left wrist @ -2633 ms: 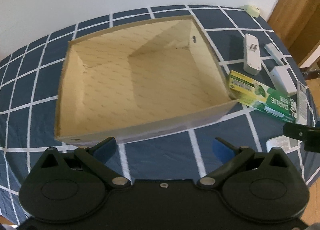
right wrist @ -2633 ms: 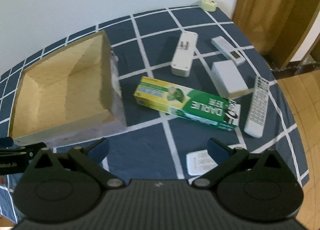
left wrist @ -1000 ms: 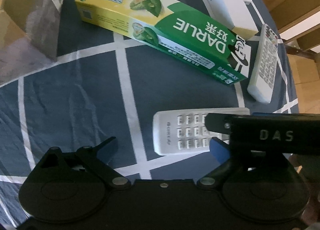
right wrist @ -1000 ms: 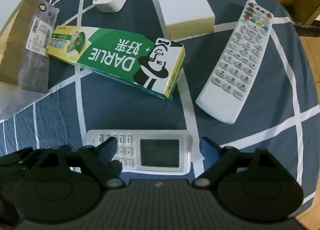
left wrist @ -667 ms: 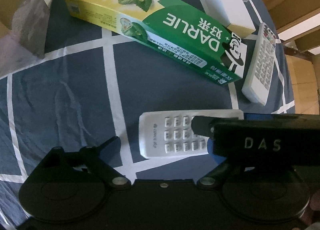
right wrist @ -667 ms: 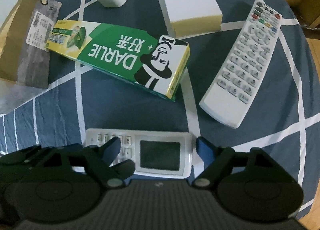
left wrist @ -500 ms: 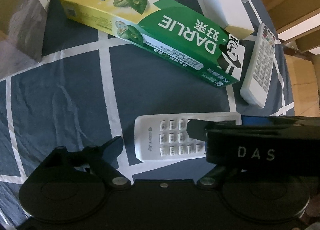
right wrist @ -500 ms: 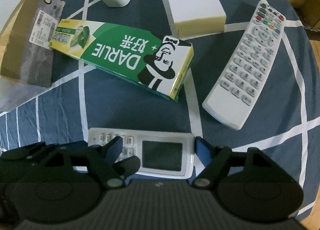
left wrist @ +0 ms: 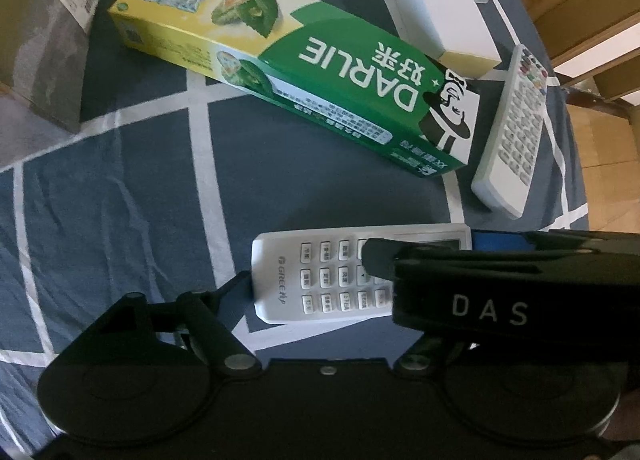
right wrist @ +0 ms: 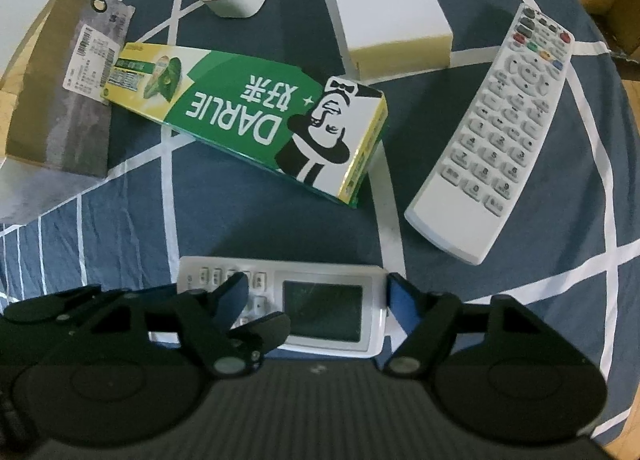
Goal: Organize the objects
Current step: 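Close the right tool on the white air-conditioner remote, then carry the held remote with the right tool into the cardboard box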
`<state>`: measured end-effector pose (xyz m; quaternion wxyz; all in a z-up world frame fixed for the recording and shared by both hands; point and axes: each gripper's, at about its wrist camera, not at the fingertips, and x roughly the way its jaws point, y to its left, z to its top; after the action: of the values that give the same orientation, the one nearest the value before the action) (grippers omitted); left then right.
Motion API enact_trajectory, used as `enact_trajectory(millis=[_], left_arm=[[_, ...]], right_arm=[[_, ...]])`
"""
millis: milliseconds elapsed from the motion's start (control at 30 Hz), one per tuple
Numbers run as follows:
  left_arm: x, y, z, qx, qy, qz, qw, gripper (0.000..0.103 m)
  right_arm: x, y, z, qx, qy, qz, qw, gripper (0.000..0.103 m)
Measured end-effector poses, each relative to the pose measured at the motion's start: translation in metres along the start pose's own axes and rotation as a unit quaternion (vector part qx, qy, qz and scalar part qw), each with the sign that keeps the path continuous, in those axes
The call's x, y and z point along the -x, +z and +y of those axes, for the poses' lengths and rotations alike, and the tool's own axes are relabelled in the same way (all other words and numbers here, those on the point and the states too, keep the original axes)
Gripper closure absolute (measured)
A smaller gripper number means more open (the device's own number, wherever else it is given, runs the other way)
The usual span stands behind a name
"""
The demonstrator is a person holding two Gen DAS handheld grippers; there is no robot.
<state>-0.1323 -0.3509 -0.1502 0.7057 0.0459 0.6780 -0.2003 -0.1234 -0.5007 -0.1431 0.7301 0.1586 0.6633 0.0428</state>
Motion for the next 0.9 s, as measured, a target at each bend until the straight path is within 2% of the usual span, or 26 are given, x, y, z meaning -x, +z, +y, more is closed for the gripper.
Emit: enact_trajectory(millis=[400,900], left_arm=[[0.048,0.016,0.022,-0.002,0.015,-0.038,0.9992,0.024],[0.135,0.037,0.079,-0.006,0.032,-0.104,0.9941,0.024]], right_arm=[[0.029,0.02,0.033,0.023,0.015,-0.031,0.999,0.031],[0.073,0.041,0.125,0.056,0.035,-0.091,0.994,0.031]])
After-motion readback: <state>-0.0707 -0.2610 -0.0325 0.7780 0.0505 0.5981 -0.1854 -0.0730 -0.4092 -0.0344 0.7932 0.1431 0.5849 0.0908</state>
